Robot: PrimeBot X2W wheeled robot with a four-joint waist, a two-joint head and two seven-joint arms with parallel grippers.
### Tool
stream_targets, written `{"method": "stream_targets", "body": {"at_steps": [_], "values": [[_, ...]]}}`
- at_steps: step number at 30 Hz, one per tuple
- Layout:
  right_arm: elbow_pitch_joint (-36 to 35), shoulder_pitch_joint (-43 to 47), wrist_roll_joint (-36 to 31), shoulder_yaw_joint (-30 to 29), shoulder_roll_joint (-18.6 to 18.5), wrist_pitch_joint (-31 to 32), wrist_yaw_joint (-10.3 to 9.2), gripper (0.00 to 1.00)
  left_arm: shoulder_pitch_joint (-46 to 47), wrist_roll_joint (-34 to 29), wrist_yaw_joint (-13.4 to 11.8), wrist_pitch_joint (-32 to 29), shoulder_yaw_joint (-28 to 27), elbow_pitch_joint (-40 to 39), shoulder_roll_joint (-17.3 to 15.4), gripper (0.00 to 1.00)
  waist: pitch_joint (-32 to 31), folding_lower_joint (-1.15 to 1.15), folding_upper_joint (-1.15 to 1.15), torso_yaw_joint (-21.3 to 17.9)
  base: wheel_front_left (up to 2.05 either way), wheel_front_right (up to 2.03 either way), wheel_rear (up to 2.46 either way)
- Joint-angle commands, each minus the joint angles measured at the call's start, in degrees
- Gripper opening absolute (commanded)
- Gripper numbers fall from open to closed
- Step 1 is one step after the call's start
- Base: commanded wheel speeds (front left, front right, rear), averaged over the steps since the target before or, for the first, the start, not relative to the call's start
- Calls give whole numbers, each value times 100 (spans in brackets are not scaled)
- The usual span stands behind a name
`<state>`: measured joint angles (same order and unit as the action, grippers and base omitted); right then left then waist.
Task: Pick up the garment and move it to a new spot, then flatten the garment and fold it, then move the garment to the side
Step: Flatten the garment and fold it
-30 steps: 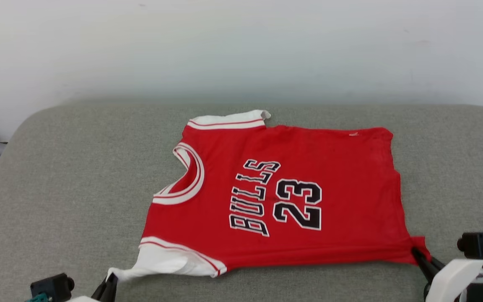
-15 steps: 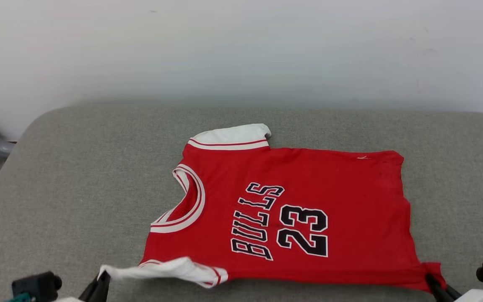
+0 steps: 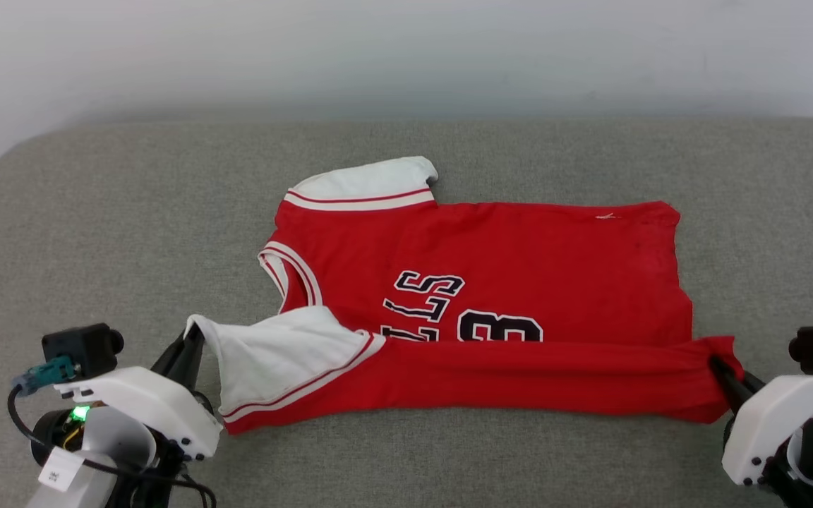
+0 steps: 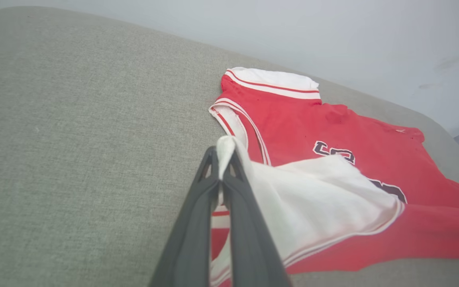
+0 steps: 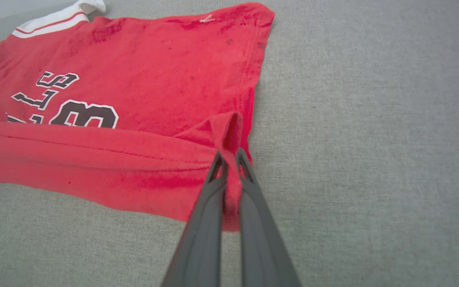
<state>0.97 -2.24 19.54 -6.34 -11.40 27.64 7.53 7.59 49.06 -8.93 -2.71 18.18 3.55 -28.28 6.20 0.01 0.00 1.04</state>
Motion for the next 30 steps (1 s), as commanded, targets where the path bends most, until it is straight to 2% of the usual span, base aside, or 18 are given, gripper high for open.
{"method": "stream_targets", "body": {"at_steps": [1, 11, 12, 13, 14, 15, 16, 17, 18, 21, 25, 30], "values": [[147, -213, -13, 66, -32, -23, -8, 0, 225, 9, 91, 50, 7, 186, 54, 0, 251, -1, 0, -59, 0, 0, 0], [1493, -1070, 139, 654, -243, -328, -7, 0, 1112, 99, 687, 24, 269, 1720, 400, 0, 760, -1, 0, -72, 0, 0, 0], [1619, -1108, 193, 702, -236, -397, -7, 2, 1158, 124, 746, -11, 303, 1849, 445, 0, 774, -1, 0, -66, 0, 0, 0], [1728, -1157, 222, 749, -249, -466, -7, 12, 1199, 144, 795, -16, 326, 1966, 481, 0, 782, -1, 0, -60, 0, 0, 0], [1826, -1192, 243, 799, -276, -554, -8, 41, 1247, 140, 836, 0, 345, 2058, 503, 0, 782, -1, 0, -56, 0, 0, 0], [1916, -1215, 311, 846, -270, -632, -8, 67, 1286, 161, 873, 19, 349, 2167, 530, 16, 774, -1, 0, -54, 0, 0, 0], [1951, -1240, 350, 908, -294, -770, -8, 98, 1309, 174, 915, 30, 370, 2252, 563, 41, 756, -1, 0, -50, 0, 0, 0], [1967, -1280, 395, 925, -320, -964, -8, 100, 1330, 171, 950, 91, 370, 2322, 595, 75, 726, -1, 0, -42, 0, 0, 0], [1986, -1292, 447, 943, -343, -1130, -8, 100, 1345, 172, 988, 152, 356, 2385, 613, 100, 689, -1, 0, -33, 0, 0, 0], [1940, -1292, 463, 977, -383, -1810, -8, 100, 1371, 158, 1036, 362, 296, 2520, 613, 100, 541, -1, 0, -33, 0, 0, 0], [1813, -1128, 376, 1056, -431, -2614, -7, 100, 1310, 115, 977, 509, 236, 2541, 530, 100, 298, -1, 0, -46, 0, 0, 0], [1556, -919, 262, 986, -362, -3038, -7, 100, 1198, 207, 825, 27, 218, 2361, 235, 100, 21, -1, 0, -83, 0, 0, 0]]}}
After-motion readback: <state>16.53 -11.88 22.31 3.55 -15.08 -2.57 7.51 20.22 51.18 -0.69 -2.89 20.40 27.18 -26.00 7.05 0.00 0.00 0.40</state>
